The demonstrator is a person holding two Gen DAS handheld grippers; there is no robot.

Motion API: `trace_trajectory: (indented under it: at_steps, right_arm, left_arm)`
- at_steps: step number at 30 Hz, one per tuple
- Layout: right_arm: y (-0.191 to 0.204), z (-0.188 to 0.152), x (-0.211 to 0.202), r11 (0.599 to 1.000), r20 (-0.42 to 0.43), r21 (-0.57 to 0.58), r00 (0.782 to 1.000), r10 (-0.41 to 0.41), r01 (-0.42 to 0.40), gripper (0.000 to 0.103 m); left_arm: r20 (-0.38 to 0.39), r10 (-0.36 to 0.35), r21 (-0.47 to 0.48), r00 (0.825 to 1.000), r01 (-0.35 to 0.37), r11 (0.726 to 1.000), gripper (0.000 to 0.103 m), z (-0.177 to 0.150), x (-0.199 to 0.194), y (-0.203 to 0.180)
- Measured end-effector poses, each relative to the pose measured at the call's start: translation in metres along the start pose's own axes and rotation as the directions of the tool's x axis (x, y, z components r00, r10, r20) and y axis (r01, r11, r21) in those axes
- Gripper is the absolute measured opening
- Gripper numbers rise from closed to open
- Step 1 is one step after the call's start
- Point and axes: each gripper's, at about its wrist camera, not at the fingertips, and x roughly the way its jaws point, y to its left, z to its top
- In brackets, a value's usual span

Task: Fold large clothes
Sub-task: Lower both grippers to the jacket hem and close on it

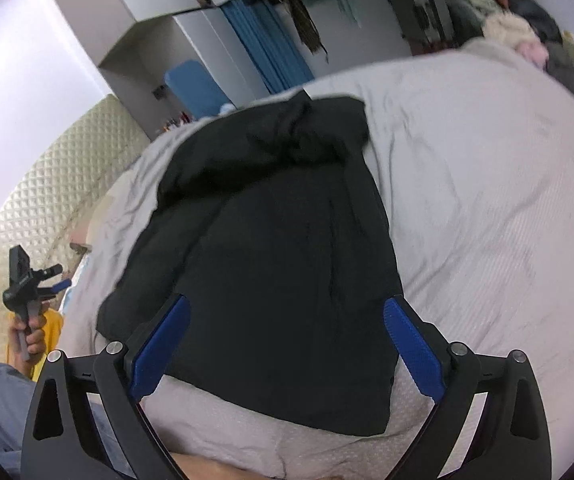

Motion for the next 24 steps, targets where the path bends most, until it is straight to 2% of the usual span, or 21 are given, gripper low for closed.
trace_trajectory:
  at_steps: [4,8,10,12,15,18,21,24]
  right_arm:
    - [-0.025,-0.012,0.022,0.997,-0.029,0.073,0.999,-0.014,0.016,0.097]
    - [-0.051,-0.023,0.041,0.988,-0.062,0.149,0.998,-0.034,0.043,0.097]
    - [-0.062,-0.029,0.049,0.984,-0.081,0.17,0.996,-0.043,0.056,0.097]
    - [-0.07,-0.034,0.055,0.977,-0.098,0.207,0.995,-0.031,0.05,0.097]
    - [-0.071,-0.036,0.061,0.972,-0.105,0.232,0.994,-0.011,0.035,0.097]
    - [-0.066,-0.033,0.062,0.973,-0.1,0.23,0.995,0.029,-0.005,0.097]
    - [-0.06,-0.031,0.065,0.967,-0.099,0.246,0.991,0.086,-0.059,0.097]
    - [-0.049,-0.03,0.065,0.965,-0.085,0.229,0.985,0.147,-0.125,0.097]
  left_arm:
    - [-0.058,-0.041,-0.026,0.997,0.039,0.999,0.102,-0.01,0.041,0.018]
    - [-0.11,-0.046,-0.044,0.993,0.041,0.998,0.101,-0.02,0.072,0.032]
    - [-0.129,-0.049,-0.061,0.99,0.041,0.997,0.101,-0.023,0.083,0.039]
    - [-0.141,-0.083,-0.072,0.986,0.074,0.995,0.101,-0.027,0.089,0.043]
    - [-0.172,-0.091,-0.052,0.981,0.083,0.995,0.101,-0.028,0.097,0.034]
    - [-0.189,-0.116,-0.032,0.975,0.112,0.993,0.101,-0.029,0.1,0.022]
    - [-0.206,-0.071,-0.044,0.976,0.063,0.997,0.101,-0.03,0.11,0.024]
    - [-0.209,-0.058,-0.07,0.976,0.044,0.997,0.101,-0.026,0.118,0.031]
